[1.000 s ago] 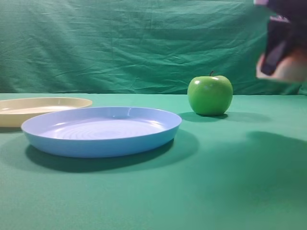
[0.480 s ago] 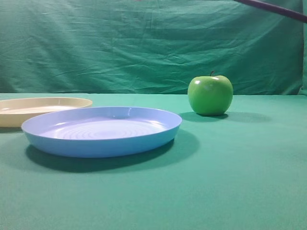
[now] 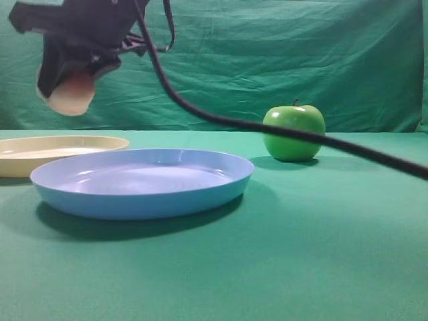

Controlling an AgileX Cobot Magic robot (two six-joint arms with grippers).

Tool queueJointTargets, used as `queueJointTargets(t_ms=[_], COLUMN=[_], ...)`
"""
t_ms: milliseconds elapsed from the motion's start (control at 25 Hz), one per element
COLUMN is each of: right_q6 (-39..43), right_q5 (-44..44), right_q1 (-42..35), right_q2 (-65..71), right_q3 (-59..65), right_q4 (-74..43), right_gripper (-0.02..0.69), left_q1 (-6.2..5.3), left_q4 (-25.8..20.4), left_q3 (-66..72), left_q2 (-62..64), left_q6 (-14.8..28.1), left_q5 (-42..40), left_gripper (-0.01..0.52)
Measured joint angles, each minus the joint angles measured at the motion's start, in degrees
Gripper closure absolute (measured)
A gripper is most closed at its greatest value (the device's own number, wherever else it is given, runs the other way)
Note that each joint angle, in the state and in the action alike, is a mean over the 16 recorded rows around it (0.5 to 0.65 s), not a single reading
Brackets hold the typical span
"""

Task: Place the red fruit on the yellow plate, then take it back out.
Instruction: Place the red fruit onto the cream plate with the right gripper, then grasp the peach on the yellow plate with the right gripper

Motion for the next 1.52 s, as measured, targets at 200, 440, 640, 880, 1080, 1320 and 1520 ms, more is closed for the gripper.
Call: queueJointTargets(t_ms=[200, 440, 640, 880, 1080, 1320, 1520], right_q6=[-0.1, 0.5, 3.6, 9.1, 13.4, 16.4, 18.4], right_q5=[1.7, 9.8, 18.9, 27.4, 28.7, 24.8, 20.2], right_q1=[-0.6, -2.6, -4.9, -6.9, -7.4, -7.7, -9.1], right_q2=[-0.7, -6.6, -14.4, -24.9, -34.2, -46.4, -55.7], right_q3=[-0.1, -0.1, -0.1, 1.7, 8.2, 21.9, 33.9], right_q4=[0.2, 0.0, -0.8, -2.4, -3.6, -4.2, -4.4], right_gripper=[0.093, 0.201, 0.404, 0.619, 0.665, 0.665, 0.665], left_q1=[0.00, 0.00, 0.00, 0.00, 0.00, 0.00, 0.00], left_q4=[0.0, 0.0, 0.0, 0.0, 0.0, 0.0, 0.0], left_q3=[0.0, 0.0, 0.0, 0.0, 0.0, 0.0, 0.0], left_q2=[0.0, 0.0, 0.0, 0.0, 0.0, 0.0, 0.0], left_q6=[0.0, 0.0, 0.0, 0.0, 0.0, 0.0, 0.0], left_q5=[0.0, 0.0, 0.0, 0.0, 0.0, 0.0, 0.0], left_gripper=[0.514, 0.514, 0.514, 0.514, 0.514, 0.514, 0.514])
